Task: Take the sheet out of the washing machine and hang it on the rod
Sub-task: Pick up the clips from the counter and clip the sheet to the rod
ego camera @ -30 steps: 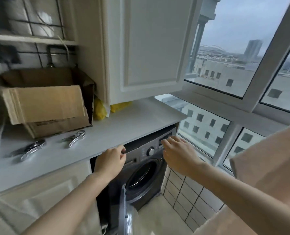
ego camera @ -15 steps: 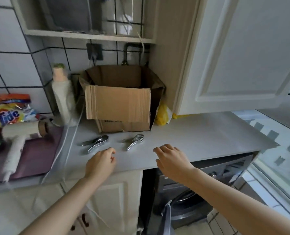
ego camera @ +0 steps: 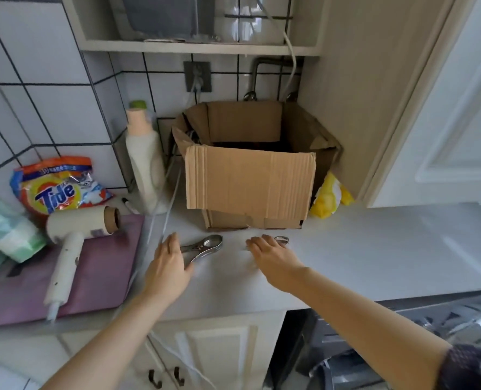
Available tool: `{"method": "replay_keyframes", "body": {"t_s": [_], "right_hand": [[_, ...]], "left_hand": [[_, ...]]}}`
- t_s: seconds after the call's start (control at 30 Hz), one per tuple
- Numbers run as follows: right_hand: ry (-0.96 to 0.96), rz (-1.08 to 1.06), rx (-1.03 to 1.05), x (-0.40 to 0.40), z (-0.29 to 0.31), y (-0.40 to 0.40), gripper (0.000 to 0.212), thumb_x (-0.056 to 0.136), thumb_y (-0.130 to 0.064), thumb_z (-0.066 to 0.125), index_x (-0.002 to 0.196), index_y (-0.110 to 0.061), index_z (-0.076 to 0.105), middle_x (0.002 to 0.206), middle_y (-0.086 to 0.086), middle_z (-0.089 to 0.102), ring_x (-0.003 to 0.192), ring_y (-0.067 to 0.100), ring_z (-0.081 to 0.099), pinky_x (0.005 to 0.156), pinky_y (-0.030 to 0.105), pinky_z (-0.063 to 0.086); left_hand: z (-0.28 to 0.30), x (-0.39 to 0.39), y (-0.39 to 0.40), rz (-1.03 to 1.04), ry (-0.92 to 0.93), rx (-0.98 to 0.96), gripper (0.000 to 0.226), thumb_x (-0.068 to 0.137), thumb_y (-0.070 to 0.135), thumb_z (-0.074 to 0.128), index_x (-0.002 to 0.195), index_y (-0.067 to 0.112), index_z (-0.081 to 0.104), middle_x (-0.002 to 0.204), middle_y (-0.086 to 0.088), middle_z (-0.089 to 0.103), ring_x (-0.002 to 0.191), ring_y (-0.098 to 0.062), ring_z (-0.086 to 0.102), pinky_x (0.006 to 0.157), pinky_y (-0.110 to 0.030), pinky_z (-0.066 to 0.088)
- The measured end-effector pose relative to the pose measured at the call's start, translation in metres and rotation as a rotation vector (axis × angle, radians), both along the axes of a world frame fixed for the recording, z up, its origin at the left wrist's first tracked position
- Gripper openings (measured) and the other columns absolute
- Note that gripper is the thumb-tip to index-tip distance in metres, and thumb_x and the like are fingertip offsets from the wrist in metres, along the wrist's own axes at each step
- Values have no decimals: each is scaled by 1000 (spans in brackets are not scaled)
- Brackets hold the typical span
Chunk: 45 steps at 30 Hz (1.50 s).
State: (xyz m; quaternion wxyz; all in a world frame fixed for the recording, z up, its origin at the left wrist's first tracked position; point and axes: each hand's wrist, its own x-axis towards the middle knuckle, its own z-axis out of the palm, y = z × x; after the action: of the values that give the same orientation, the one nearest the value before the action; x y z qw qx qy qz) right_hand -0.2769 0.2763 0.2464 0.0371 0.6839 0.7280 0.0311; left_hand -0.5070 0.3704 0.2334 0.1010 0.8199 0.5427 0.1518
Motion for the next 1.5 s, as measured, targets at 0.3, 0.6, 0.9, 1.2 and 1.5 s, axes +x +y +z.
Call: {"method": "replay_keyframes", "body": {"t_s": [0.3, 0.6, 0.9, 1.2, 1.5], "right_hand": [[-21, -98, -65, -10, -11, 15, 73, 82, 0, 53, 147, -4, 19, 142, 15, 36, 126, 36, 37, 99, 45, 40], [-104, -105, 23, -22, -5, 2, 75, 68, -2, 70, 135, -15, 40, 118, 9, 48, 100, 31, 54, 71, 39, 40], [22, -222, 131, -33, 26, -22, 52, 79, 0, 50, 128, -11, 38, 109, 5, 52, 90, 28, 53, 73, 39, 43], [494, -487, 271, -57, 67, -87, 45, 80, -10, 65, 110, -18, 32, 105, 4, 52, 87, 25, 57, 64, 34, 50], [644, -693, 291, -60, 84, -171, 66, 77, -13, 71, 132, -23, 35, 116, -1, 57, 101, 15, 59, 87, 28, 52]], "left_hand": [[-14, -1, 15, -103, 85, 7, 86, 88, 38, 58, 146, -7, 13, 136, -22, 45, 128, -36, 39, 107, -39, 29], [-12, -3, 12, -125, -32, -35, 83, 85, 38, 62, 148, 4, 19, 132, -11, 47, 125, -29, 42, 105, -35, 31], [8, -4, -1, -202, -637, -135, 61, 69, 24, 80, 122, 19, 51, 113, 3, 43, 102, -21, 56, 90, -34, 46], [41, 22, -33, -464, -753, -212, 77, 67, 23, 84, 133, 19, 44, 116, 5, 46, 103, -10, 54, 95, -29, 47], [53, 57, -93, -702, -676, -276, 73, 58, 30, 90, 121, 19, 54, 110, 6, 60, 103, -10, 57, 89, -19, 43]]}}
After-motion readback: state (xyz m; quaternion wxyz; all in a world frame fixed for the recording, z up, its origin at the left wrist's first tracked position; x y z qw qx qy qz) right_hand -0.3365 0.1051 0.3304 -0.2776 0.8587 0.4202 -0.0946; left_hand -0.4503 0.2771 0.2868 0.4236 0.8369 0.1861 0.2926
